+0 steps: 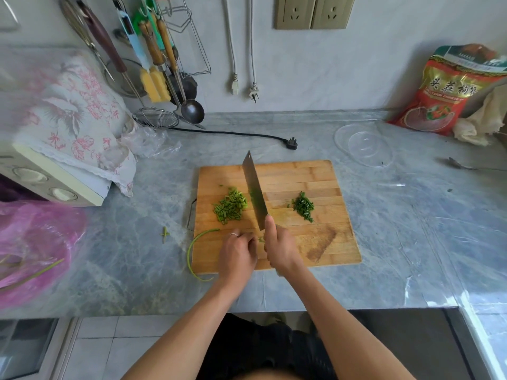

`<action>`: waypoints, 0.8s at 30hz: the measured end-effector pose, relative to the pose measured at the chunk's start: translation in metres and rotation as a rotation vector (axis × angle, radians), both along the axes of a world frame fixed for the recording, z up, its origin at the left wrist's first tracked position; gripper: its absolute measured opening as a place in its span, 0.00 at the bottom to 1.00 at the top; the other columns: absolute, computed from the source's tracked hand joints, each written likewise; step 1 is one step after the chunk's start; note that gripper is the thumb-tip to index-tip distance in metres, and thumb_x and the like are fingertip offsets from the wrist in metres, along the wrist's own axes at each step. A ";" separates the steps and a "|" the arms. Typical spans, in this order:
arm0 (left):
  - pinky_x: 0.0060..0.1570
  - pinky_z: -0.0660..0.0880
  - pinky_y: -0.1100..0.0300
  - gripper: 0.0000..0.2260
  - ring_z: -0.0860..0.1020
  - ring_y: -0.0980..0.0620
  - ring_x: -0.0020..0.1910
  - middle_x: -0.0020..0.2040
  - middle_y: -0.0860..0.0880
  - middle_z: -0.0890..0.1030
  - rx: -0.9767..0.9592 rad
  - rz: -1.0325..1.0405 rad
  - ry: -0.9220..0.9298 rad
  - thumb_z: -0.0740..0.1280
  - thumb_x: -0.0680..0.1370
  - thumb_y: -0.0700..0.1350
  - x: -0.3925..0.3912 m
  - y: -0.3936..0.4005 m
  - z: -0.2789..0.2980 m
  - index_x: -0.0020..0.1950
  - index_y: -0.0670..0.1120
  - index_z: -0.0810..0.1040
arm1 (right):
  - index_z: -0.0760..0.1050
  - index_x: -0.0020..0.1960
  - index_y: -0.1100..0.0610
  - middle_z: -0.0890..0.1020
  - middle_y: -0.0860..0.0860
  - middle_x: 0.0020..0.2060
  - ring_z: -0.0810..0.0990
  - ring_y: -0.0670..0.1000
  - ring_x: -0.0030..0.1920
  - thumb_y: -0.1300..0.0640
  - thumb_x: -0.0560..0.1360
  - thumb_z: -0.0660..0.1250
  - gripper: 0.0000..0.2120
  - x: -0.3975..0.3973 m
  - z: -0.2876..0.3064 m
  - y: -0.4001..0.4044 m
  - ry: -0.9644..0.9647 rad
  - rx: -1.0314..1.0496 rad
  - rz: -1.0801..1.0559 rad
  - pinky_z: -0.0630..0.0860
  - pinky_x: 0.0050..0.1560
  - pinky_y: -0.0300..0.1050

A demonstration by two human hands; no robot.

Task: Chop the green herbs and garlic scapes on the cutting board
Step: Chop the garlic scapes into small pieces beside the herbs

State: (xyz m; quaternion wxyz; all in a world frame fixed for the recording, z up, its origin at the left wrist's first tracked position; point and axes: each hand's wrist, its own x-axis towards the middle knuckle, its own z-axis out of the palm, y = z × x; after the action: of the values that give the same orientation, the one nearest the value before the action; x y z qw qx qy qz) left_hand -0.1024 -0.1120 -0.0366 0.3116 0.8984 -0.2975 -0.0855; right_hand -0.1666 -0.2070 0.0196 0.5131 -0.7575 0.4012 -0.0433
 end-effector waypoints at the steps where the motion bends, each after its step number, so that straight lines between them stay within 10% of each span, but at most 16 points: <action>1: 0.36 0.69 0.56 0.05 0.76 0.47 0.42 0.40 0.48 0.77 0.015 -0.012 -0.022 0.67 0.76 0.40 0.000 0.000 0.003 0.42 0.47 0.81 | 0.66 0.31 0.53 0.73 0.49 0.25 0.72 0.50 0.27 0.39 0.82 0.45 0.28 -0.004 0.003 -0.002 -0.040 -0.004 -0.010 0.71 0.33 0.46; 12: 0.41 0.74 0.56 0.09 0.79 0.46 0.51 0.53 0.46 0.78 0.277 -0.210 -0.223 0.68 0.77 0.41 0.000 0.000 0.017 0.58 0.45 0.77 | 0.65 0.35 0.57 0.67 0.53 0.25 0.65 0.50 0.24 0.39 0.82 0.47 0.26 -0.036 0.013 -0.013 -0.125 0.160 -0.084 0.65 0.25 0.43; 24: 0.35 0.74 0.67 0.05 0.77 0.57 0.32 0.38 0.49 0.80 -0.380 0.382 0.648 0.66 0.81 0.39 0.040 0.038 0.034 0.54 0.44 0.80 | 0.66 0.34 0.56 0.69 0.48 0.23 0.65 0.47 0.23 0.36 0.81 0.48 0.28 -0.024 0.022 -0.001 -0.134 0.193 0.078 0.64 0.25 0.41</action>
State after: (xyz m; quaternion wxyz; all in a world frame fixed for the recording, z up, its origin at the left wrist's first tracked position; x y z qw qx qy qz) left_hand -0.0627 -0.0743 -0.0022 0.5596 0.7905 -0.0229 -0.2479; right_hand -0.1907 -0.2083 0.0412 0.6106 -0.7150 0.3386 -0.0351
